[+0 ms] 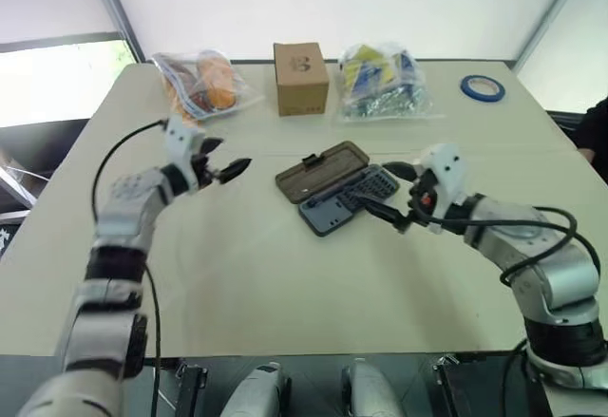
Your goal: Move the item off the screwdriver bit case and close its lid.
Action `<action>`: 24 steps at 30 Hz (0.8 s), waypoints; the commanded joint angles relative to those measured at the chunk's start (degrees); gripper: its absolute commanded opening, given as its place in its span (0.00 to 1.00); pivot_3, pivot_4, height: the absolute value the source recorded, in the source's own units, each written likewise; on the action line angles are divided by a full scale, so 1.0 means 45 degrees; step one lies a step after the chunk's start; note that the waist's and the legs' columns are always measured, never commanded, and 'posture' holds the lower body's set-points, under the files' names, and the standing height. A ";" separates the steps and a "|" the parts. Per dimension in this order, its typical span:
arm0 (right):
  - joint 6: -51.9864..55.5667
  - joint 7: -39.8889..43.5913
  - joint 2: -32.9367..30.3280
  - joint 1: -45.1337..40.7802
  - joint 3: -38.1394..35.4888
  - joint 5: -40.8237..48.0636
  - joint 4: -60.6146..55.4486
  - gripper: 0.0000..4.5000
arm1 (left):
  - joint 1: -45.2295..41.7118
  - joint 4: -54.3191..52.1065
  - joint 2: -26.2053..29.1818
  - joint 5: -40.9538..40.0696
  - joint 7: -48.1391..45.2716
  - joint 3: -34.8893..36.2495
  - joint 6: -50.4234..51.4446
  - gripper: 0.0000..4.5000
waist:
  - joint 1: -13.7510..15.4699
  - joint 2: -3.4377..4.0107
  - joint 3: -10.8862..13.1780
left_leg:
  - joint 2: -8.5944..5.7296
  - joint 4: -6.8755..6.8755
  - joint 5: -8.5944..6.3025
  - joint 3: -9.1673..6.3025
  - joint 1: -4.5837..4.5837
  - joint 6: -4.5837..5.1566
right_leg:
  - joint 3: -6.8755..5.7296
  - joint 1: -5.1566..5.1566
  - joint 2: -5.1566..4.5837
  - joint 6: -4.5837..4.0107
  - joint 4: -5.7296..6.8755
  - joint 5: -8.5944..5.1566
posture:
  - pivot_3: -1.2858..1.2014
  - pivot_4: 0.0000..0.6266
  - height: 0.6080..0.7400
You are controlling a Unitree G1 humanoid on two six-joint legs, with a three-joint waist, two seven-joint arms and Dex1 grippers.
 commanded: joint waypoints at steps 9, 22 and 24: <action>0.0515 -0.1928 0.0508 0.1421 -0.0068 -0.0160 -0.1914 0.99 | -0.4484 0.8696 -0.2022 0.2758 0.0305 -0.0729 -0.3101 1.00 | -0.0173 -0.0009 0.0003 | -0.0002 -0.0017 -0.0004 0.0005 -0.0016 0.0008 | 0.0003 -0.0042 -0.0006 0.0002 0.0021 0.0001 | 0.52 0.24 1.00; 0.1137 -0.3465 0.0861 0.2547 -0.0767 -0.0137 -0.3311 1.00 | -0.3826 0.9477 -0.3000 0.4699 0.0605 -0.1177 -0.2304 0.48 | -0.0276 -0.0012 0.0000 | -0.0001 -0.0010 -0.0004 0.0008 -0.0020 0.0008 | 0.0011 -0.0053 0.0002 0.0004 0.0043 0.0002 | 0.52 0.24 1.00; 0.1197 -0.3495 0.0828 0.2593 -0.0882 -0.0082 -0.3383 1.00 | -0.3779 0.9477 -0.3019 0.4777 0.0610 -0.1132 -0.2270 0.26 | -0.0276 -0.0011 -0.0001 | 0.0000 -0.0013 -0.0004 0.0008 -0.0016 0.0008 | 0.0012 -0.0053 0.0001 0.0004 0.0051 0.0001 | 0.52 0.24 1.00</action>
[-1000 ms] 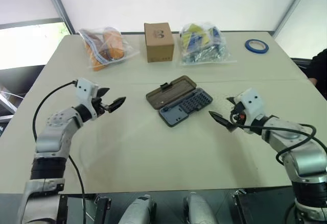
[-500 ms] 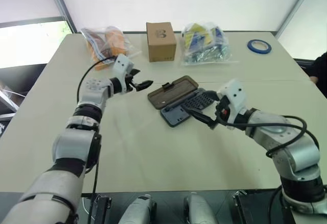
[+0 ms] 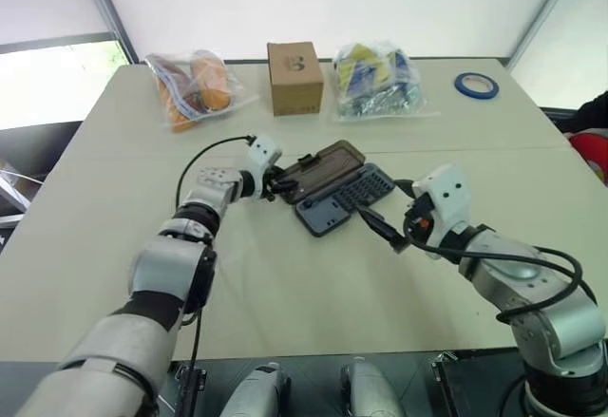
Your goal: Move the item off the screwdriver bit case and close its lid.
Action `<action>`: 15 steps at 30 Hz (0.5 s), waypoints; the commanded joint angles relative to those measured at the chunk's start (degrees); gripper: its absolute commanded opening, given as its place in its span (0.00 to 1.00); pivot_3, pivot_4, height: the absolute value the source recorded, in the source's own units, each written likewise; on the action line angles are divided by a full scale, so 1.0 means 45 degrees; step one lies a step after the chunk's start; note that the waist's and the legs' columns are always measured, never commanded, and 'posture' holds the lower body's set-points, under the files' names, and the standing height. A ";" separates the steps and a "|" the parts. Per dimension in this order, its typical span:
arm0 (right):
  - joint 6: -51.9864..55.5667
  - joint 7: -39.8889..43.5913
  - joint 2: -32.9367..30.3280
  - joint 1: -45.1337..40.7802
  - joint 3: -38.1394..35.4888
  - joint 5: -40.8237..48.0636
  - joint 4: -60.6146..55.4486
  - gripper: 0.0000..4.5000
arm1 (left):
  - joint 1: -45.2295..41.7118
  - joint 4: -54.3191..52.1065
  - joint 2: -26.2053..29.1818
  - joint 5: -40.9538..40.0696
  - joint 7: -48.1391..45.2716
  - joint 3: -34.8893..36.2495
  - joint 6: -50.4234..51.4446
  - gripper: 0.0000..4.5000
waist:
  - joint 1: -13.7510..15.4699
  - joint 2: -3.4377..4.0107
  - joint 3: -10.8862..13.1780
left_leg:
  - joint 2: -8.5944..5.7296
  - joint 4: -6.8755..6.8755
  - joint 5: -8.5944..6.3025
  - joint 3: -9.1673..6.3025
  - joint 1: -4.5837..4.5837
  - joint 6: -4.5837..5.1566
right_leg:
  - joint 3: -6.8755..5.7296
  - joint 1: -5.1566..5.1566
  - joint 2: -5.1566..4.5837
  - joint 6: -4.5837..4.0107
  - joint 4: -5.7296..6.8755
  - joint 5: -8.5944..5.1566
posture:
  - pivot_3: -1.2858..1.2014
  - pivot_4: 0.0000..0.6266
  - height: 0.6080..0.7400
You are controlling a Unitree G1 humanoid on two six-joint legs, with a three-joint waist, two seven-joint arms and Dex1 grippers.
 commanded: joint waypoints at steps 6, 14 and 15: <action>0.0024 -0.0118 -0.0122 0.0039 -0.0614 0.0158 -0.0571 1.00 | 0.0554 0.0231 0.0114 0.0687 -0.0527 -0.0028 0.0496 0.00 | 0.0031 0.0000 -0.0011 | -0.0005 0.0006 0.0000 0.0002 0.0005 0.0001 | 0.0004 0.0005 -0.0002 0.0000 0.0014 0.0000 | 0.52 0.24 1.00; 0.0040 0.0077 -0.0295 0.0063 -0.0859 0.0262 -0.0408 1.00 | 0.0681 -0.0247 0.0687 0.1921 -0.3341 -0.1258 -0.2859 0.00 | 0.0002 0.0001 -0.0011 | -0.0004 0.0000 -0.0001 0.0006 0.0007 0.0002 | 0.0004 0.0002 -0.0002 0.0000 0.0014 0.0000 | 0.52 0.24 1.00; 0.0087 0.0198 -0.0398 0.0121 -0.1005 0.0380 -0.0452 1.00 | 0.0620 -0.0336 0.0793 0.1960 -0.3839 -0.1347 -0.3469 0.00 | 0.0006 0.0001 -0.0011 | -0.0004 -0.0004 -0.0001 0.0006 0.0007 0.0002 | 0.0003 -0.0001 -0.0003 0.0000 0.0014 0.0000 | 0.52 0.24 1.00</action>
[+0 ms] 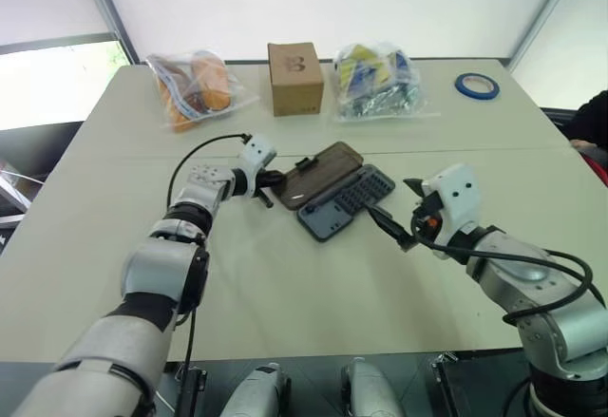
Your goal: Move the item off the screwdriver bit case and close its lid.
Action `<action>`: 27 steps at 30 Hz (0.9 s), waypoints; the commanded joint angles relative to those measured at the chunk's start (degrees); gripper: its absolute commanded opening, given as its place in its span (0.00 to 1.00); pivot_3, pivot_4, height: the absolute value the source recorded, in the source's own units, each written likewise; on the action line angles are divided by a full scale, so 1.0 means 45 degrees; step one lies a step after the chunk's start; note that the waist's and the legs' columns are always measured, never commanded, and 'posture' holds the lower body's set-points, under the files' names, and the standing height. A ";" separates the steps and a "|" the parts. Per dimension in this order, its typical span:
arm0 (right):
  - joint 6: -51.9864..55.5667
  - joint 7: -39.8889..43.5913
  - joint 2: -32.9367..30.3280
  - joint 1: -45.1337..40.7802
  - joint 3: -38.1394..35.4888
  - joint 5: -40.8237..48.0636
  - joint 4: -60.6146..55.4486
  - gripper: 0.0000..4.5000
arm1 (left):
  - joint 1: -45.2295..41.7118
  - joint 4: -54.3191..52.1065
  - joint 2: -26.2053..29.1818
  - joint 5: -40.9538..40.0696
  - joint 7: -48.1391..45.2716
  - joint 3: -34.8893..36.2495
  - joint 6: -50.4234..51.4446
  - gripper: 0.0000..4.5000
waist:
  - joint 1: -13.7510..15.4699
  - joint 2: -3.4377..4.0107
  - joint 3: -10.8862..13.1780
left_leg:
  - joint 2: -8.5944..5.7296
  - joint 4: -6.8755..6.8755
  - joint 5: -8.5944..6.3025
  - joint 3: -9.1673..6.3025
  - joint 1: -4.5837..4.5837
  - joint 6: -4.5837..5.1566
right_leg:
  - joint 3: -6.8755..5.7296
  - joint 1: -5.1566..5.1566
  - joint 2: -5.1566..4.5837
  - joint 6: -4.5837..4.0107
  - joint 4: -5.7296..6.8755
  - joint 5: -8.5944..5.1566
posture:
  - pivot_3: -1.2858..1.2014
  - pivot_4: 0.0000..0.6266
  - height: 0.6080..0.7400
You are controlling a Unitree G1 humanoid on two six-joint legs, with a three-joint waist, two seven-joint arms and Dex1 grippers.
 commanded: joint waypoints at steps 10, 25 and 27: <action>0.1219 0.2574 -0.2315 0.1094 -0.2928 0.3390 -0.1333 1.00 | -0.0074 -0.0019 0.1846 0.1975 -0.4019 -0.2316 -0.5338 0.00 | -0.0059 -0.0004 0.0003 | 0.0013 -0.0008 -0.0002 0.0003 -0.0004 0.0004 | -0.0002 0.0002 0.0004 0.0000 -0.0022 0.0000 | 0.52 0.24 1.00; 0.0984 0.3048 -0.3851 0.1896 -0.2970 0.4026 -0.1050 1.00 | 0.0094 0.0011 0.1885 0.2492 -0.2690 -0.2675 -0.7171 0.00 | 0.0050 -0.0013 0.0005 | 0.0012 0.0017 -0.0010 0.0006 -0.0004 0.0018 | -0.0005 0.0026 0.0002 0.0002 -0.0028 0.0001 | 0.52 0.24 1.00; 0.0839 0.2999 -0.3824 0.1839 -0.2784 0.3931 -0.0944 1.00 | 0.0133 0.0044 0.1815 0.2462 -0.2758 -0.2628 -0.7066 0.00 | 0.0058 -0.0013 0.0005 | 0.0012 0.0020 -0.0010 0.0005 -0.0003 0.0018 | -0.0007 0.0028 0.0002 0.0003 -0.0028 0.0001 | 0.52 0.24 1.00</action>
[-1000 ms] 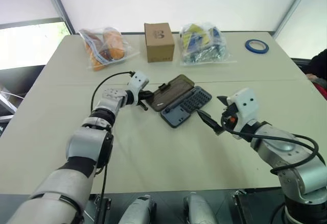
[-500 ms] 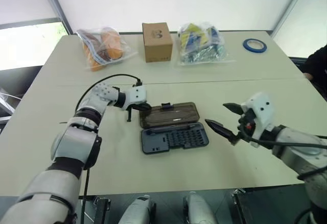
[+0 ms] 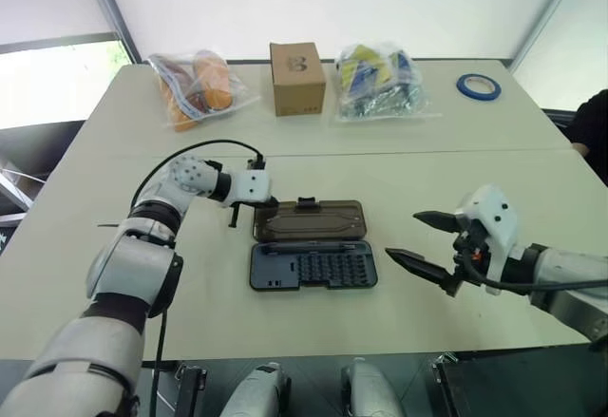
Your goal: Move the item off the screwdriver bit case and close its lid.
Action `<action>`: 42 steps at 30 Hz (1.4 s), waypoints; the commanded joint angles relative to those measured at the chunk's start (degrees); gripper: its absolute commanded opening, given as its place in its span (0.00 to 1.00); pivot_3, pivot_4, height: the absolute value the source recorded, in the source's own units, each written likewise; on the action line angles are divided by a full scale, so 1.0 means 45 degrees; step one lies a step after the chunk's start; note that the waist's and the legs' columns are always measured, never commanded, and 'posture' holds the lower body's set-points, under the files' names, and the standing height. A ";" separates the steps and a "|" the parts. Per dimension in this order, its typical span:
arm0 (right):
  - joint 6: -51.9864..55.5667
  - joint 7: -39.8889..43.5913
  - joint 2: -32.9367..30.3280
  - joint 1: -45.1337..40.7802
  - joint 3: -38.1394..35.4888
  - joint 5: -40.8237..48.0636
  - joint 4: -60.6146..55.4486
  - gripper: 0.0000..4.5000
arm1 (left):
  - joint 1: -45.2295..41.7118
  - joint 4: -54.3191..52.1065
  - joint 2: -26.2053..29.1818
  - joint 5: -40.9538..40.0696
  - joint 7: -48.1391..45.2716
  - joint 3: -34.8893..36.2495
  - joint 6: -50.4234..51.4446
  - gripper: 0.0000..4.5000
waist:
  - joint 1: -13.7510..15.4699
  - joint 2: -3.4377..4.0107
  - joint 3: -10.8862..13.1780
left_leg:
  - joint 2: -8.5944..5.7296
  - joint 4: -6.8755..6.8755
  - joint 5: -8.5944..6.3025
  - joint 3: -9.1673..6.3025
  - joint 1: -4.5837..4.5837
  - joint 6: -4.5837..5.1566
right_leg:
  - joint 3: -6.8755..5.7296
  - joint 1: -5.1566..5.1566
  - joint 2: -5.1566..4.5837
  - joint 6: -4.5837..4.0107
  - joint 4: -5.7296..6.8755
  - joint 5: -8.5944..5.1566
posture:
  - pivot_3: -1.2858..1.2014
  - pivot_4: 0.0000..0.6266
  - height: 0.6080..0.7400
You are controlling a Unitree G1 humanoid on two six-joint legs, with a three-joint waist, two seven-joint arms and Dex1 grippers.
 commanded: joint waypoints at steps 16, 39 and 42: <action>-0.1540 -0.0392 0.0525 -0.1131 0.0853 -0.0654 0.0994 1.00 | -0.1525 -0.0139 -0.0133 -0.4099 0.0784 0.4238 0.5854 1.00 | -0.0048 -0.0032 0.0022 | 0.0000 0.0011 0.0000 0.0000 -0.0012 0.0001 | -0.0002 -0.0012 0.0003 0.0004 0.0002 0.0001 | 0.52 0.24 1.00; -0.4188 0.1278 0.1223 -0.4050 0.4277 -0.3892 0.4852 1.00 | 0.4923 -1.2705 0.1657 -0.7136 0.0726 0.3627 1.2419 1.00 | 0.0321 0.0026 0.0008 | -0.0001 0.0015 -0.0001 -0.0006 0.0020 0.0001 | 0.0002 0.0034 0.0006 0.0002 -0.0037 0.0001 | 0.52 0.24 1.00; -0.3716 0.0710 0.1435 -0.3488 0.3989 -0.3696 0.3757 1.00 | 0.1666 -0.6745 0.0627 -0.5511 0.0473 0.2457 0.9484 1.00 | 0.0566 0.0011 0.0007 | -0.0011 0.0026 0.0000 -0.0020 0.0019 0.0000 | -0.0027 0.0048 0.0007 0.0003 -0.0042 0.0001 | 0.52 0.24 1.00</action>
